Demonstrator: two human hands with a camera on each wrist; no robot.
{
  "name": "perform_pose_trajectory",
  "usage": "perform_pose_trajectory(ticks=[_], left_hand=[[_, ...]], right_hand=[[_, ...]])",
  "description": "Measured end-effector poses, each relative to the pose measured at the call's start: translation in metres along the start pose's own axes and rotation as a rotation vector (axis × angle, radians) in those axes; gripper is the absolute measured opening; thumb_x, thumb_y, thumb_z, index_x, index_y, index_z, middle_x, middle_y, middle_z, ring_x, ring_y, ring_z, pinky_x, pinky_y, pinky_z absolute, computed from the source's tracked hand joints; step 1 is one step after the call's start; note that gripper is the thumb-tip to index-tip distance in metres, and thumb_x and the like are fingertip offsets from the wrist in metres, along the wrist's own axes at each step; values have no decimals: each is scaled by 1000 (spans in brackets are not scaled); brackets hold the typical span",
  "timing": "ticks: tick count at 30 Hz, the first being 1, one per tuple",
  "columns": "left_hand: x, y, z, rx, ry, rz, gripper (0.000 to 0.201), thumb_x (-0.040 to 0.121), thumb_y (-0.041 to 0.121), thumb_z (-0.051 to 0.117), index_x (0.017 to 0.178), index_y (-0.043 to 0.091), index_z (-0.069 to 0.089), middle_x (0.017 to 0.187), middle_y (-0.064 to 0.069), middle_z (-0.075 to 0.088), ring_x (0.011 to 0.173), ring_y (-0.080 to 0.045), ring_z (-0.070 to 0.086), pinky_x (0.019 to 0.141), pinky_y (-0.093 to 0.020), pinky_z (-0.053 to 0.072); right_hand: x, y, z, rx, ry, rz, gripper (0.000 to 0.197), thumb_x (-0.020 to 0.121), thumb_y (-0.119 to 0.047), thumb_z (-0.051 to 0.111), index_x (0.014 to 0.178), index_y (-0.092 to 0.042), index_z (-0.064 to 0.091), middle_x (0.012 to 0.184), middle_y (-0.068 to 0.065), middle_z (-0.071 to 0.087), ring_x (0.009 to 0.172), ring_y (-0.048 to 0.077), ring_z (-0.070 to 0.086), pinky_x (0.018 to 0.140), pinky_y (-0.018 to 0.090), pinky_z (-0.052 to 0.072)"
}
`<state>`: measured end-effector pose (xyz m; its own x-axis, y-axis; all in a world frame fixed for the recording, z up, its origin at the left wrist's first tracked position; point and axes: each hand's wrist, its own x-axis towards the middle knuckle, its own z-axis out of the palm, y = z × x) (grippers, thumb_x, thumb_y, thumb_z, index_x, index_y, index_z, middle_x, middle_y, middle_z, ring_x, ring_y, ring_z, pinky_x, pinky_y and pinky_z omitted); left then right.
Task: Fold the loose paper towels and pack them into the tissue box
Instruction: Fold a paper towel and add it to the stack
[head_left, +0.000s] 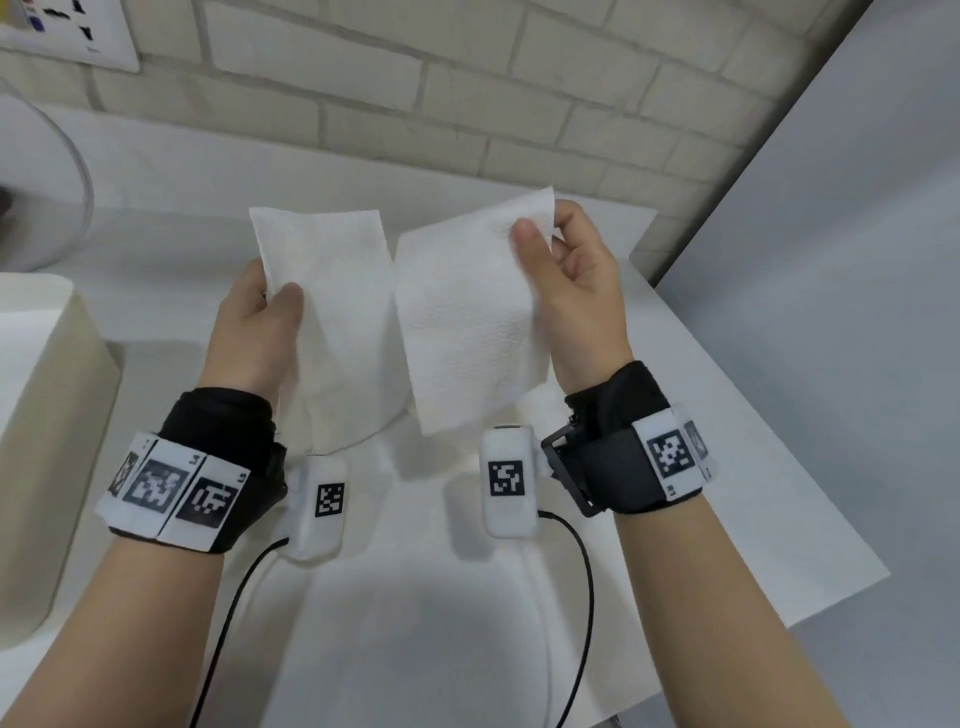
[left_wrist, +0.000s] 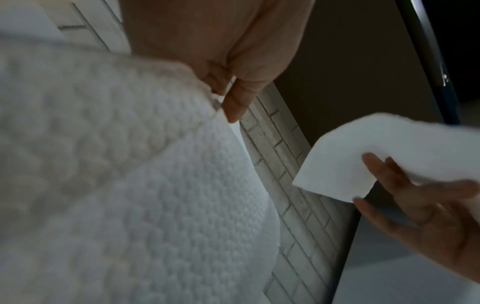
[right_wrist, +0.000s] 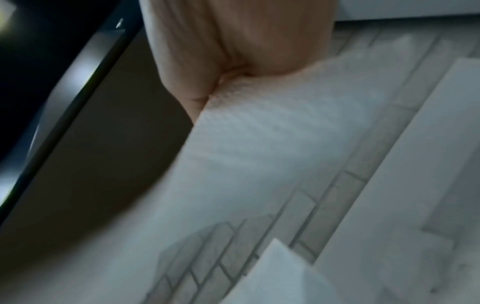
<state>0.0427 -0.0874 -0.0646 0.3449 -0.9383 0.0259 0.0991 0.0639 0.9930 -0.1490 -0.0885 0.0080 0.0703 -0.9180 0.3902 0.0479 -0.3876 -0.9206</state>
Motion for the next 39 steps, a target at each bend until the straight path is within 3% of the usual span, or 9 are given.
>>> perform_pose_trajectory(ticks=[5, 10, 15, 18, 21, 24, 27, 33, 39], left_hand=[[-11, 2, 11, -107, -86, -40, 28, 99, 18, 38, 91, 32, 61, 92, 9, 67, 86, -9, 64, 76, -21, 51], [-20, 3, 19, -198, -117, -84, 27, 100, 19, 39, 101, 29, 63, 104, 11, 69, 99, -5, 64, 89, -23, 48], [-25, -4, 21, -118, -121, -112, 38, 95, 44, 43, 123, 20, 55, 120, 5, 62, 110, -12, 59, 100, -34, 44], [-26, -8, 21, 72, -247, -36, 53, 83, 28, 63, 131, 18, 42, 125, 0, 57, 111, -17, 58, 97, -40, 46], [-25, -10, 17, 79, -177, -45, 46, 88, 6, 57, 131, 13, 42, 124, -6, 58, 110, -23, 58, 98, -46, 46], [-23, -11, 13, 84, -122, -60, 44, 90, 4, 50, 132, 15, 41, 124, -4, 57, 110, -22, 57, 97, -44, 46], [-22, -11, 11, 87, -104, -65, 42, 91, 6, 49, 132, 16, 42, 124, -3, 57, 111, -21, 56, 98, -43, 46], [-21, -12, 9, 81, -82, -67, 40, 91, 4, 48, 129, 14, 44, 121, -4, 59, 108, -21, 58, 95, -38, 47], [-17, -12, 1, 100, -58, -66, 41, 90, 5, 48, 129, 15, 45, 121, -4, 59, 109, -23, 58, 97, -43, 46]], right_hand=[[0, 1, 17, 196, -60, 153, 18, 99, -9, 36, 91, -18, 49, 89, -4, 61, 81, 6, 58, 81, 23, 48], [-8, 32, 26, -326, -101, 427, 16, 100, -25, 34, 106, -16, 45, 124, 2, 50, 113, 13, 47, 99, 27, 37], [-19, 44, 26, -482, -192, 481, 13, 100, -24, 33, 90, -17, 36, 76, -9, 38, 68, 4, 40, 60, 18, 33], [-18, 48, 20, -554, -278, 453, 19, 98, -23, 41, 110, -11, 33, 84, -12, 46, 78, 5, 49, 66, 15, 39], [-16, 52, 4, -824, -354, 453, 35, 91, -25, 54, 112, -15, 28, 94, 1, 49, 86, 18, 51, 70, 24, 42], [-28, 65, -14, -1372, -613, 422, 65, 79, -34, 67, 128, -17, 28, 121, 8, 42, 106, 28, 48, 90, 38, 42], [-37, 76, -23, -1474, -798, 563, 67, 80, -41, 64, 132, -19, 27, 128, 7, 33, 111, 31, 44, 94, 43, 42], [-34, 84, -29, -1491, -803, 498, 36, 94, -15, 44, 128, -12, 34, 127, 11, 35, 112, 32, 40, 88, 41, 44], [-29, 87, -40, -1452, -813, 445, 39, 88, 4, 42, 124, -10, 43, 124, 10, 40, 111, 30, 44, 85, 38, 43]])
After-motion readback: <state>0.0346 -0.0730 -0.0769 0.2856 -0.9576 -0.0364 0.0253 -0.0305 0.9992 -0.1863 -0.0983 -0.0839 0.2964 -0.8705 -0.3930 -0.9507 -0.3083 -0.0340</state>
